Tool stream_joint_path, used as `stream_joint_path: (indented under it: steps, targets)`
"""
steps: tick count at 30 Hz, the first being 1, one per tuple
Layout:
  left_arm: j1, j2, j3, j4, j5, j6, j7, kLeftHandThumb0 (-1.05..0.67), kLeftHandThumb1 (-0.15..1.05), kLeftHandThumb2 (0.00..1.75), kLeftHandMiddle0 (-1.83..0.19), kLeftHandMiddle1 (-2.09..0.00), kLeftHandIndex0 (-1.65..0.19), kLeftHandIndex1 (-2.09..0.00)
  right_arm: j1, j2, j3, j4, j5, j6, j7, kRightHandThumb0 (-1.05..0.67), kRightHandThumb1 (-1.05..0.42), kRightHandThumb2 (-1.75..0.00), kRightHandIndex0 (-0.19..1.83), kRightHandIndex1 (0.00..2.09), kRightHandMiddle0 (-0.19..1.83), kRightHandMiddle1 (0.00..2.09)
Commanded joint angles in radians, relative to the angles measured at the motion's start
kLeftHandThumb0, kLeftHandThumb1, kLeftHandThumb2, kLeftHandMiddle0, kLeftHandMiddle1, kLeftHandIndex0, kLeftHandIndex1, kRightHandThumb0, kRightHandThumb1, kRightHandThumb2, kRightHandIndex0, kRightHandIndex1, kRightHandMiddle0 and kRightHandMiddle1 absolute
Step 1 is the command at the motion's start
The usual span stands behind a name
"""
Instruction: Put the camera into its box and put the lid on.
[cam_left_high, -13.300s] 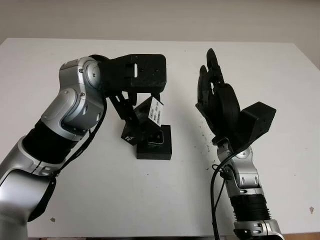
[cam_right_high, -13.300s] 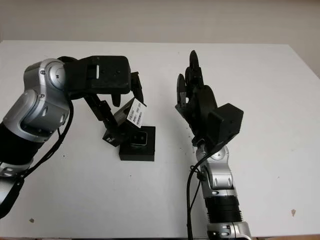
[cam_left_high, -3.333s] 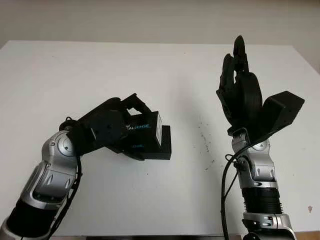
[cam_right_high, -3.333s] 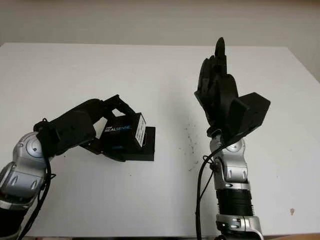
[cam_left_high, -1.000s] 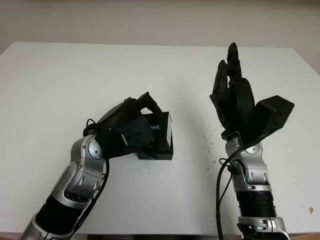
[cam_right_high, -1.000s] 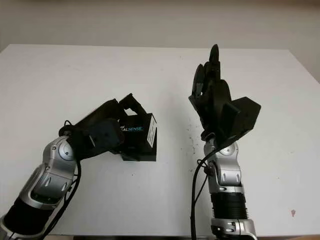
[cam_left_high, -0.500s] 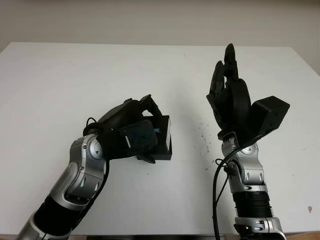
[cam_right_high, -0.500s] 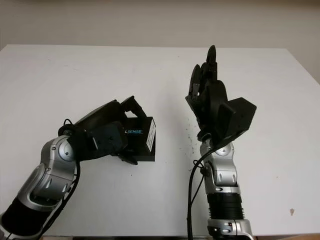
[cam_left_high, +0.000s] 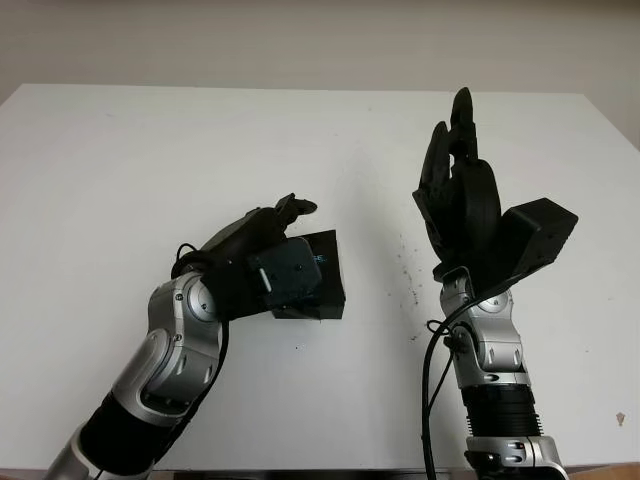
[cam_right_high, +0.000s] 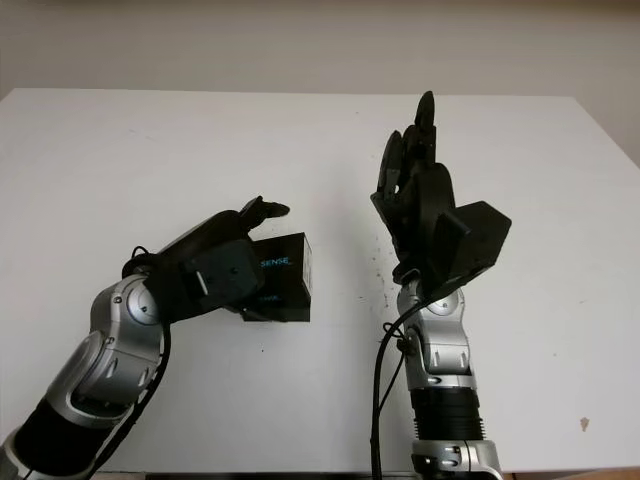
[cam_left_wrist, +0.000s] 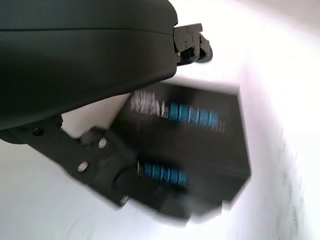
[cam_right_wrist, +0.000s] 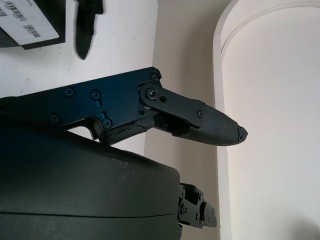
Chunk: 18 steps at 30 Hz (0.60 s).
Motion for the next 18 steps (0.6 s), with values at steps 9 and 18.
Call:
stream_joint_path:
  steps: [9,18]
  targets:
    - [0.003,0.038,-0.039,-0.056,0.01,0.034,-0.051,-0.61,1.05,0.42,0.19,0.0,0.19,0.0,0.0,0.013,0.007,-0.001,-0.011,-0.017,-0.018,-0.62,-1.05,-0.7,-0.18,0.02,-0.17,0.01]
    - [0.002,0.089,-0.039,-0.087,0.016,-0.001,-0.096,-0.6,1.05,0.38,0.19,0.0,0.19,0.0,0.002,0.033,0.012,-0.004,-0.011,-0.008,-0.036,-0.63,-1.05,-0.68,-0.18,0.03,-0.16,0.02]
